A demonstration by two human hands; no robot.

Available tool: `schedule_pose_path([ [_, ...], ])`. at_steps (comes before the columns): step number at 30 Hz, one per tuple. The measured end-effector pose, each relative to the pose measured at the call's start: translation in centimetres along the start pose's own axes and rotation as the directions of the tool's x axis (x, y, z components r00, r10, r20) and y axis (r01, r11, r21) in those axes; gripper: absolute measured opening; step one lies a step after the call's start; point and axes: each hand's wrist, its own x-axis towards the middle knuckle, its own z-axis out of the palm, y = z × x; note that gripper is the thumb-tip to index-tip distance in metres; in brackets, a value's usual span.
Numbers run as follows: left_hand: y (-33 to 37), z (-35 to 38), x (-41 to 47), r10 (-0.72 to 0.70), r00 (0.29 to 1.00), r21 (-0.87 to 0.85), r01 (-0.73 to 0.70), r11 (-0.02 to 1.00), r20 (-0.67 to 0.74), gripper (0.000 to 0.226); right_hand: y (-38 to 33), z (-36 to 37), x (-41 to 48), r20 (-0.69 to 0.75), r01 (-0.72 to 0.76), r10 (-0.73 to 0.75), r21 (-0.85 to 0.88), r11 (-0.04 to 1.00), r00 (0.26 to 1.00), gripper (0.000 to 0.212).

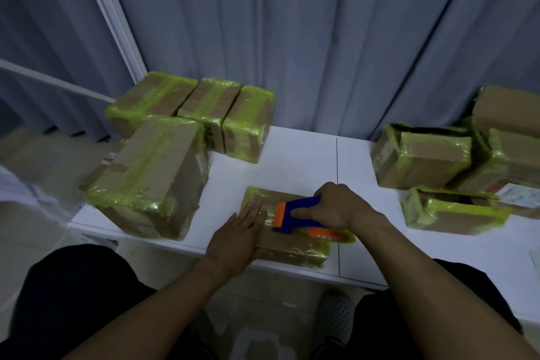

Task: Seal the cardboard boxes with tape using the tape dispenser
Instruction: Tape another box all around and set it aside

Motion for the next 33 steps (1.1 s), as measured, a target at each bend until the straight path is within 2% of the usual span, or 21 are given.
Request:
schedule_pose_path([
  [7, -0.9, -0.7, 0.3, 0.015, 1.000, 0.053, -0.016, 0.998, 0.027, 0.116, 1.1, -0.3, -1.1, 0.013, -0.010, 0.009, 0.097, 0.995, 1.000, 0.058],
  [12, -0.9, -0.8, 0.4, -0.011, 0.998, 0.048, 0.008, 0.999, 0.057, 0.106, 2.2, -1.7, -2.2, -0.017, -0.058, 0.060, 0.073, 0.996, 0.998, 0.062],
  [18, -0.8, -0.8, 0.4, 0.010, 0.998, 0.081, -0.015, 0.997, 0.056, 0.099, 2.8, -1.5, -2.2, 0.016, -0.129, 0.129, 0.034, 0.991, 0.992, 0.064],
  [23, -1.0, -0.6, 0.1, 0.033, 0.997, 0.115, -0.041, 0.993, 0.065, 0.101, 2.2, -0.4, -1.7, 0.026, -0.150, 0.150, -0.023, 0.988, 0.988, 0.061],
  [28, -2.4, -1.7, -0.2, -0.032, 0.996, 0.163, 0.019, 0.986, 0.079, 0.095, 0.7, 0.3, -0.9, 0.074, -0.111, 0.111, -0.010, 0.994, 0.991, 0.063],
  [31, -4.1, -2.7, -0.3, -0.100, 0.992, 0.213, 0.081, 0.974, 0.079, 0.092, -0.8, 1.6, -0.5, 0.049, -0.077, 0.076, 0.024, 0.997, 0.996, 0.060],
  [33, -4.4, -3.0, -0.2, -0.093, 0.993, 0.164, 0.081, 0.983, 0.068, 0.096, -1.4, 2.1, -0.2, 0.026, -0.060, 0.060, 0.008, 0.998, 0.998, 0.056],
])
